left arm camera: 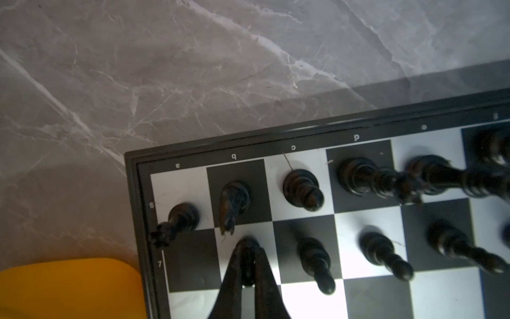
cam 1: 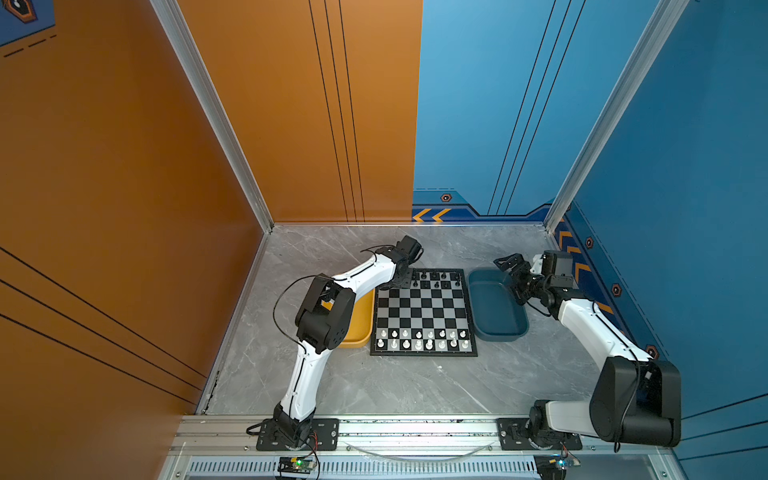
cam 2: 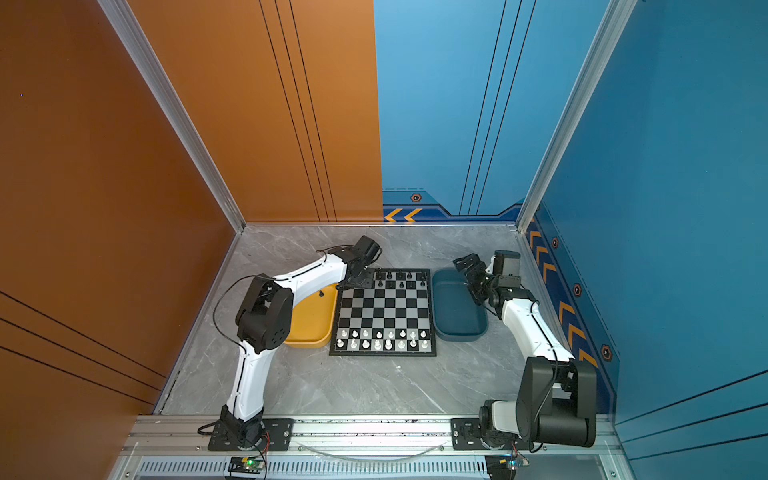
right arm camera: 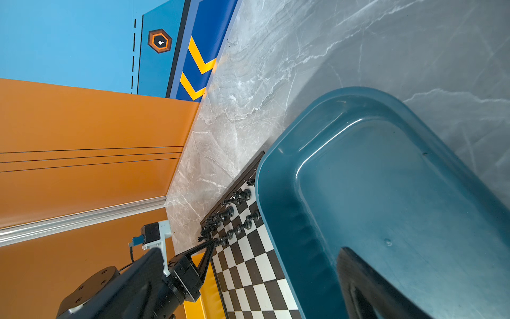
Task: Set up the chess pieces on the board
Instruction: 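Lower the black pawn onto the second row beside the other pawns, then open the left gripper and raise it off the placed pawn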
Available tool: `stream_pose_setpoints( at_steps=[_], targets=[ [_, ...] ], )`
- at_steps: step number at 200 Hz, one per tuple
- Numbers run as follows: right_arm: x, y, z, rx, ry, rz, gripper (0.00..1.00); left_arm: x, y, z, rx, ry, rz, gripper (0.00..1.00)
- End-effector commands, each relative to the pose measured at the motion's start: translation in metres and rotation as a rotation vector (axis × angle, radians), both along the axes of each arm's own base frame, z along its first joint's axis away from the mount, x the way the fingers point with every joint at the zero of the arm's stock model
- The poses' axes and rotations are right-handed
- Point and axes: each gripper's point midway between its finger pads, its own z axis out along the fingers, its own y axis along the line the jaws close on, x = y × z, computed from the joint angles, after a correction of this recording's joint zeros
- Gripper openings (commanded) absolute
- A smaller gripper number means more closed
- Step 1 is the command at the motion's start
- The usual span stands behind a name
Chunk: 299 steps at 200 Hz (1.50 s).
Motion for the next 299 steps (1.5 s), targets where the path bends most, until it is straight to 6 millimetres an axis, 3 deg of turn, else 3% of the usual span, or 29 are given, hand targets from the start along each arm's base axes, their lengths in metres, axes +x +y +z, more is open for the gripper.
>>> stream_pose_setpoints(
  at_steps=[1, 45, 96, 212, 299],
  targets=[
    [-0.003, 0.001, -0.002, 0.008, 0.006, 0.013, 1.0, -0.003, 0.004, -0.003, 0.015, 0.018, 0.005, 0.06],
    [-0.004, 0.001, -0.001, 0.009, 0.006, 0.014, 1.0, -0.006, 0.005, -0.006, 0.018, 0.029, 0.004, 0.07],
    [-0.005, 0.001, -0.001, 0.008, 0.007, 0.013, 1.0, -0.009, 0.005, -0.011, 0.02, 0.043, 0.0, 0.17],
    [-0.005, 0.001, -0.001, 0.006, 0.007, 0.013, 1.0, -0.012, 0.003, -0.019, 0.017, 0.063, -0.005, 0.23],
    [-0.005, 0.001, 0.0, 0.007, 0.004, 0.013, 1.0, -0.016, 0.003, -0.014, 0.014, 0.059, -0.008, 0.26]
  ],
)
